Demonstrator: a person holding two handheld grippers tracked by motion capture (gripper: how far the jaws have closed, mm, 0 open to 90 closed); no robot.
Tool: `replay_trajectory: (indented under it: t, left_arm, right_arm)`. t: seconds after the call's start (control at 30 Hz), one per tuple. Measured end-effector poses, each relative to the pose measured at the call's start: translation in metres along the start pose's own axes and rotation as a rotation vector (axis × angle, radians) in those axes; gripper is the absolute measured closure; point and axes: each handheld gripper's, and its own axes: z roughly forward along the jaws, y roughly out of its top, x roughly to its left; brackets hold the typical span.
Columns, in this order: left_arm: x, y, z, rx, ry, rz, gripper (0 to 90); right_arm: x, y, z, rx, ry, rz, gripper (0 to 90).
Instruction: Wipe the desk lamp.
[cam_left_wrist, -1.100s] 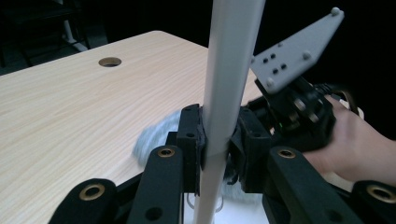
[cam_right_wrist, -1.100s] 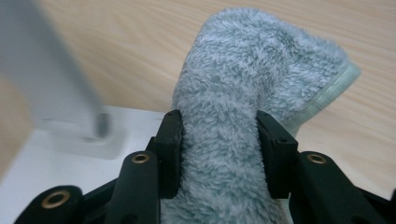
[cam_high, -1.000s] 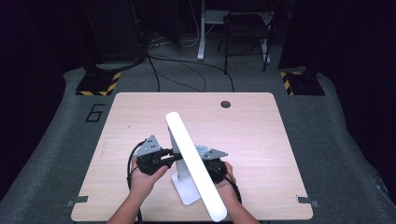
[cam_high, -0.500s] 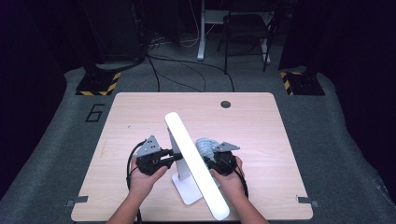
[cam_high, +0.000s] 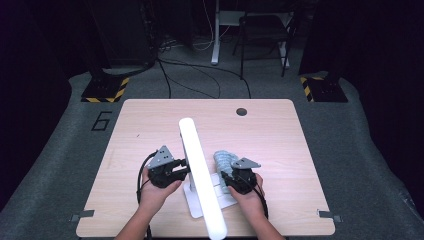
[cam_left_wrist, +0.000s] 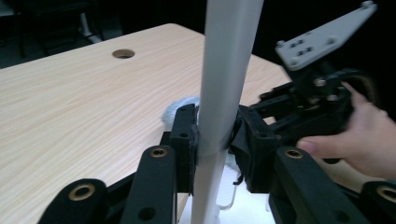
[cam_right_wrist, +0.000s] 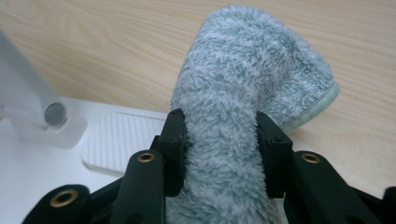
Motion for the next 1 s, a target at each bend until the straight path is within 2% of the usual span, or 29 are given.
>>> replay_trajectory:
  t: [0.03,0.1,0.13,0.17,0.2,0.23,0.33,0.43,0.47,0.5,0.53,0.6,0.63,0.7,0.77,0.8,0.87,0.9,0.93,1.0]
  left_arm:
    - [0.0,0.001,0.001,0.01,0.01,0.003,68.2]
    - [0.0,0.001,0.001,0.01,0.007,0.002,67.8]
    - [0.001,0.001,0.0,0.019,-0.008,0.001,67.5]
    - [0.002,0.001,0.001,0.008,-0.011,-0.008,67.2]
    - [0.004,0.0,0.001,0.005,-0.027,-0.023,67.0]
    - [0.006,-0.001,0.0,-0.002,-0.043,-0.033,67.0]
    - [0.007,-0.002,0.0,-0.01,-0.055,-0.047,67.0]
    - [0.007,-0.001,-0.001,-0.006,-0.045,-0.016,67.1]
    - [0.006,-0.001,0.0,-0.007,-0.046,-0.017,67.1]
    - [0.006,0.0,0.0,0.008,-0.039,0.002,67.1]
    - [0.006,0.0,0.0,0.008,-0.039,0.002,67.0]
    - [0.004,0.001,0.0,0.038,-0.024,0.033,66.5]
    - [0.004,0.0,0.001,0.029,-0.013,0.035,65.9]
    - [0.004,0.0,0.001,0.028,-0.005,0.029,62.9]
    - [0.005,0.0,0.001,0.025,-0.02,0.023,62.9]
    - [0.004,-0.001,0.002,0.01,-0.015,0.008,62.9]
    - [0.005,-0.001,0.002,0.011,-0.016,0.013,63.2]
    - [0.004,-0.001,0.003,0.006,-0.021,-0.003,63.2]
    - [0.004,-0.001,0.004,0.007,-0.017,0.004,63.8]
    - [0.004,-0.002,0.005,0.005,-0.014,-0.006,64.9]
  right_arm:
    - [0.002,-0.003,-0.004,-0.005,0.001,0.013,61.5]
    - [0.001,-0.004,-0.005,0.003,0.007,0.004,61.5]
    - [0.002,-0.005,-0.007,0.004,0.01,0.008,61.5]
    - [0.003,-0.006,-0.008,0.007,0.013,0.015,61.4]
    - [0.002,-0.006,-0.009,0.011,0.021,0.004,61.2]
    - [0.0,-0.006,-0.011,0.009,0.043,0.01,60.5]
    - [-0.005,-0.005,-0.012,0.009,0.053,0.027,60.2]
    - [-0.014,-0.002,-0.016,0.008,-0.013,0.008,60.1]
    - [-0.016,-0.001,-0.017,0.015,-0.019,0.022,60.1]
    - [-0.022,-0.002,-0.018,0.014,-0.034,0.019,60.1]
    - [-0.022,-0.002,-0.018,0.014,-0.034,0.019,60.1]
    - [-0.025,-0.003,-0.019,0.041,-0.048,0.001,60.0]
    - [-0.025,-0.005,-0.019,0.049,-0.049,0.014,60.0]
    - [-0.027,-0.007,-0.02,0.048,-0.045,0.022,59.9]
    - [-0.028,-0.008,-0.02,0.051,-0.043,0.014,59.9]
    - [-0.029,-0.007,-0.021,0.057,-0.044,0.011,59.9]
    - [-0.029,-0.007,-0.021,0.059,-0.054,0.01,59.8]
    - [-0.029,-0.006,-0.021,0.06,-0.06,-0.002,59.7]
    - [-0.03,-0.006,-0.021,0.062,-0.061,-0.012,59.7]
    - [-0.03,-0.006,-0.021,0.064,-0.06,0.0,59.7]
